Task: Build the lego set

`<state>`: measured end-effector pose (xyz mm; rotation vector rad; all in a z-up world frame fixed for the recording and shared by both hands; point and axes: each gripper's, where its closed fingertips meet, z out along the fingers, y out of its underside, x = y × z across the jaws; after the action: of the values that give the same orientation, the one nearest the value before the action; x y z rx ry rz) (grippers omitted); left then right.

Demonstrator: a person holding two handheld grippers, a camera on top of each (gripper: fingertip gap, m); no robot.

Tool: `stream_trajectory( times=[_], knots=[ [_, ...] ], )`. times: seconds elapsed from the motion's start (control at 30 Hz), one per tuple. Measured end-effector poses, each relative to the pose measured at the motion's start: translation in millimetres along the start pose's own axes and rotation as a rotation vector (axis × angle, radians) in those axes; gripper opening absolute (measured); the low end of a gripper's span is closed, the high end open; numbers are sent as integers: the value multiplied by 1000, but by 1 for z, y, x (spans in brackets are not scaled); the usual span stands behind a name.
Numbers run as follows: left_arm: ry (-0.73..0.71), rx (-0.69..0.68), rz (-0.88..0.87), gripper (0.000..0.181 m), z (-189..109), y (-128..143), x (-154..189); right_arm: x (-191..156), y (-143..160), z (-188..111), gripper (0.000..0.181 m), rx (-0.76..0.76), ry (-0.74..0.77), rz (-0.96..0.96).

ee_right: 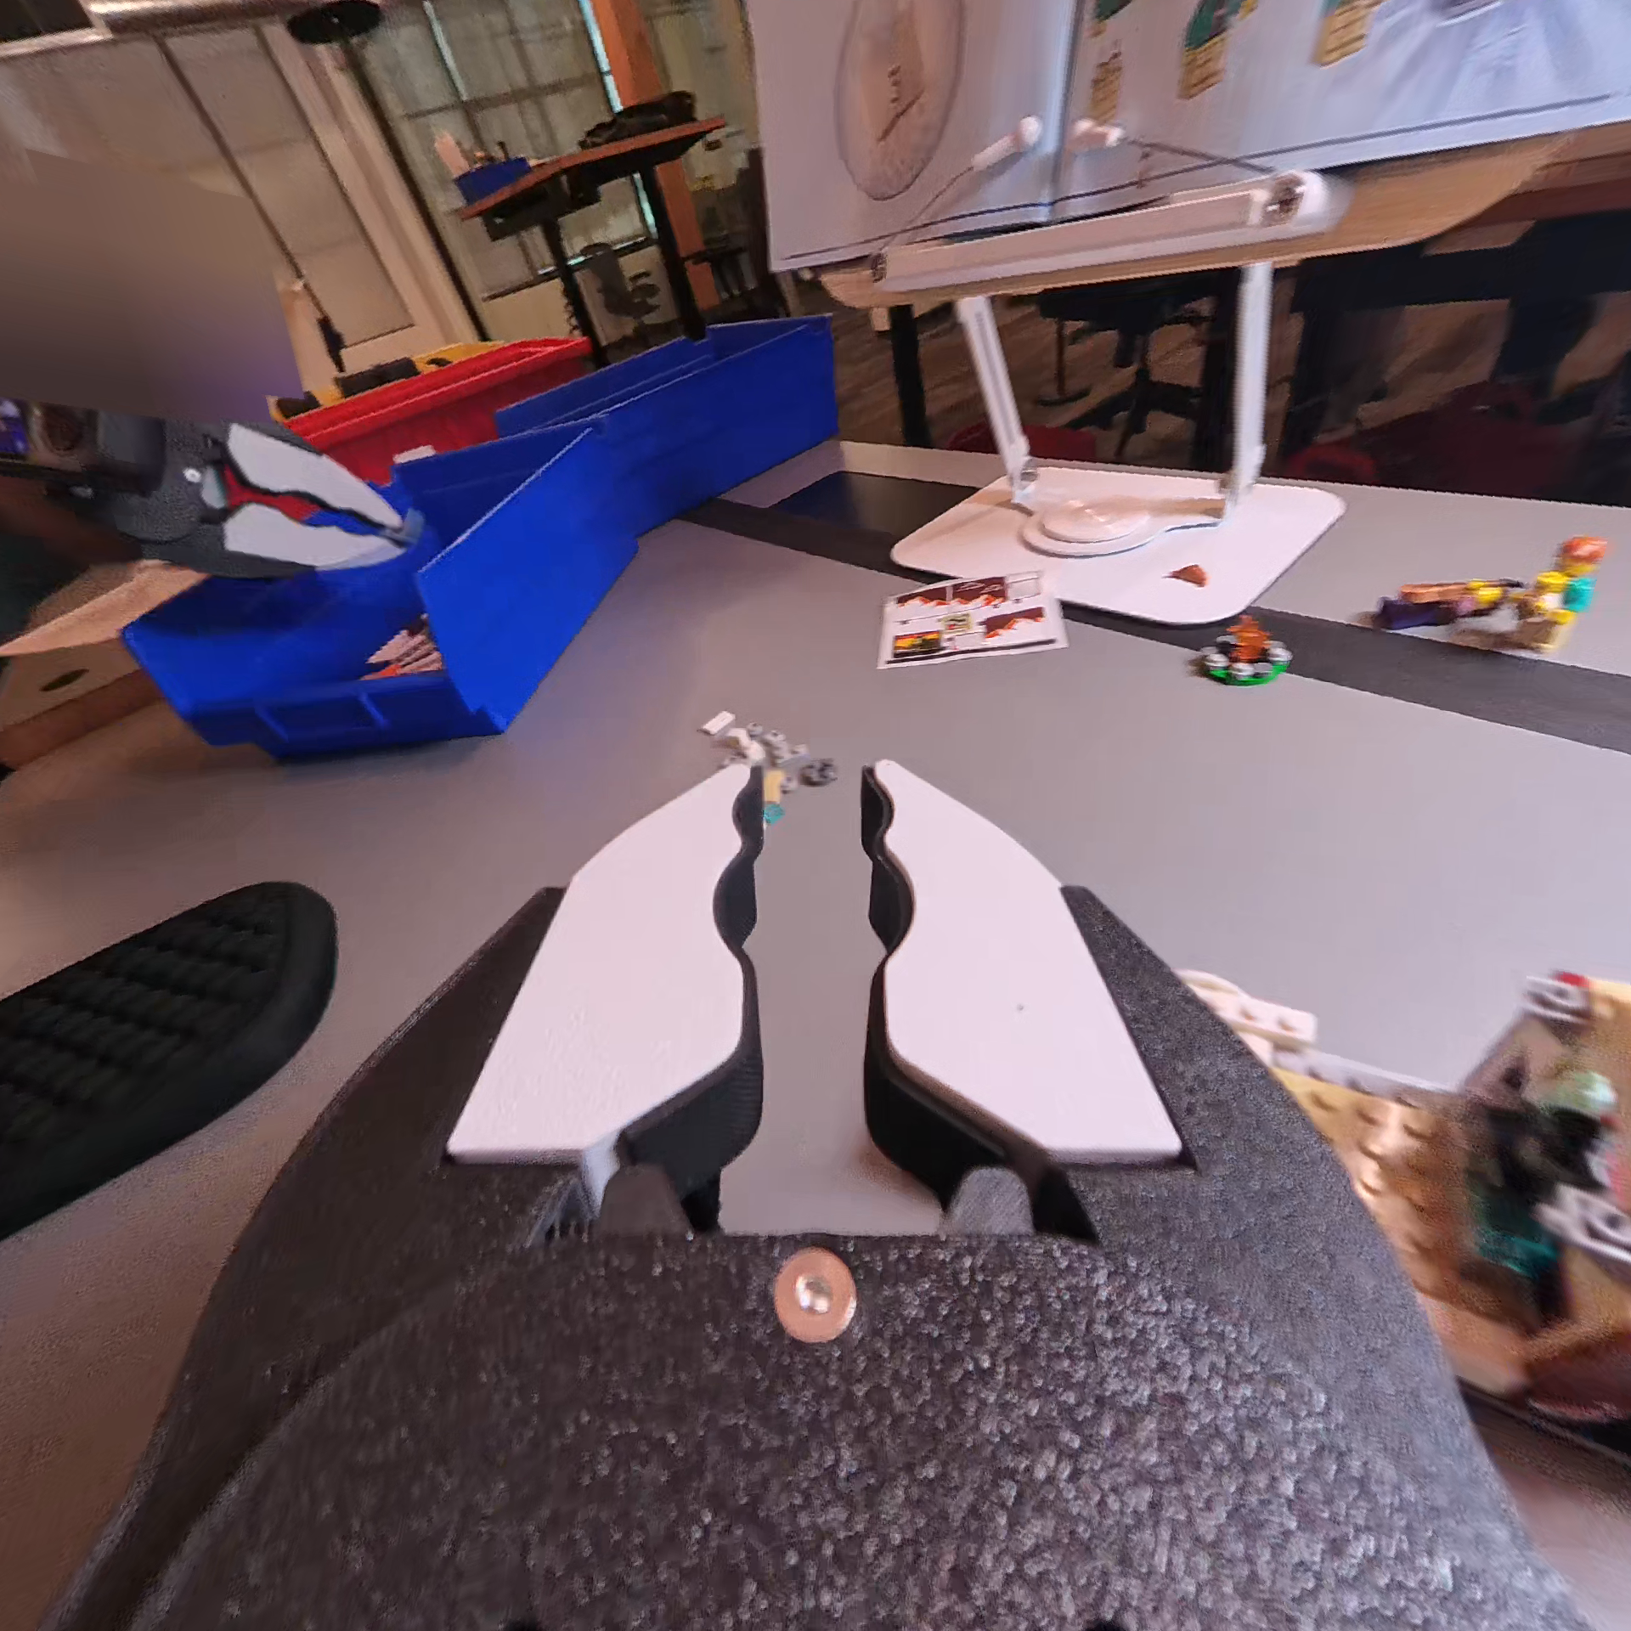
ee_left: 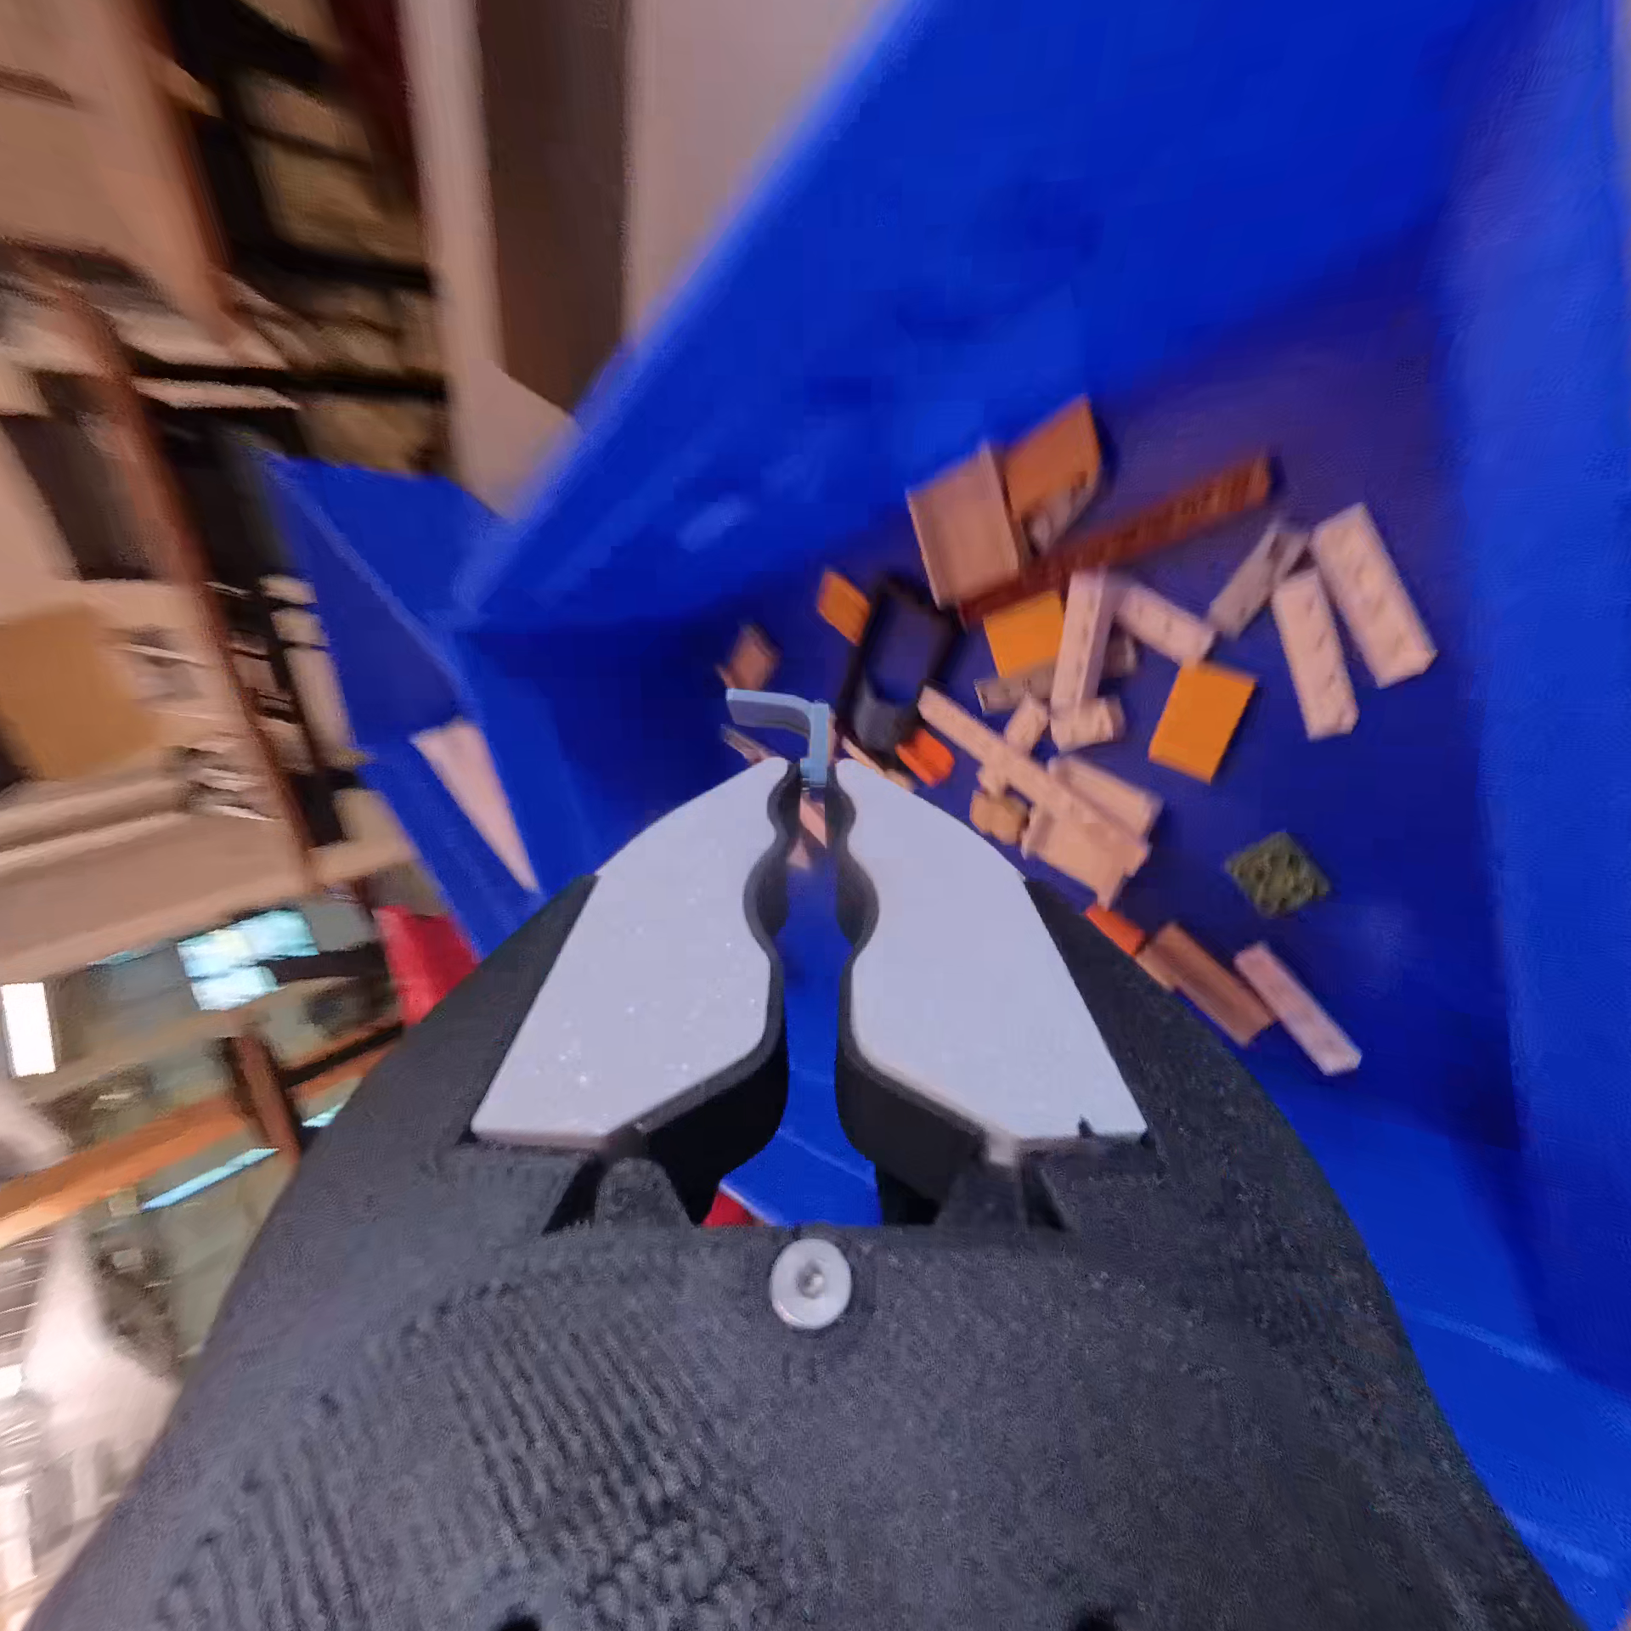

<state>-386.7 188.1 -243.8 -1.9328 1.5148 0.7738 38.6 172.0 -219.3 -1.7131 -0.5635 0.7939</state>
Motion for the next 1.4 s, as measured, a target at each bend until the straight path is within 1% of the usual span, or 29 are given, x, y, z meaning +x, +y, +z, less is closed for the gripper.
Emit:
stream_trajectory(
  times=[0.03,0.07,0.1,0.17,0.23,0.3,0.37,0.43,0.53,0.6,0.7,0.73,0.83,0.87,0.93,0.97,1.07,1.13,1.17,1.27,1.33,1.4],
  knots=[
    [-92,44,35,5,-13,-20,-2,-11,1,5,22,-11,-41,-3],
    [-189,81,78,7,-27,-41,-4,-23,2,12,23,-21,-86,-6],
    [-281,114,124,5,-39,-63,-4,-36,2,18,24,-31,-127,-6],
    [-404,186,197,5,-57,-107,6,-61,0,30,26,-53,-189,-7],
    [-447,274,224,5,-67,-149,23,-83,-4,41,26,-74,-224,-17],
    [-464,343,237,5,-73,-184,37,-102,-9,51,25,-81,-242,-32],
    [-459,390,246,5,-74,-213,49,-115,-11,59,24,-87,-250,-48],
    [-451,433,253,5,-75,-237,59,-121,-9,64,24,-105,-239,-67],
    [-443,489,264,4,-79,-262,70,-117,-1,68,19,-140,-210,-50],
    [-439,507,272,5,-80,-272,74,-118,3,67,17,-155,-245,-16],
    [-444,529,275,5,-81,-280,76,-113,10,68,15,-186,-250,-4],
    [-440,534,274,5,-81,-281,77,-112,10,67,7,-177,-258,4],
    [-427,588,242,6,-85,-284,78,-109,10,68,2,-172,-268,-11],
    [-394,616,194,8,-85,-284,79,-110,9,67,2,-163,-284,-27],
    [-248,676,45,22,-82,-282,82,-109,5,64,2,-127,-315,-75],
    [-132,725,-51,26,-83,-283,87,-108,3,63,2,-112,-328,-101],
    [244,909,-352,32,-96,-288,97,-107,3,57,2,-82,-379,-159],
    [419,967,-477,32,-99,-290,99,-109,4,54,2,-71,-410,-183],
    [484,986,-525,32,-99,-291,100,-109,5,53,2,-70,-420,-191],
    [613,1009,-618,28,-95,-294,105,-113,10,53,2,-81,-449,-200],
    [644,1035,-651,26,-95,-296,107,-116,15,53,2,-93,-464,-206],
    [641,1049,-635,31,-93,-297,109,-120,20,52,2,-109,-494,-210]
  ],
)
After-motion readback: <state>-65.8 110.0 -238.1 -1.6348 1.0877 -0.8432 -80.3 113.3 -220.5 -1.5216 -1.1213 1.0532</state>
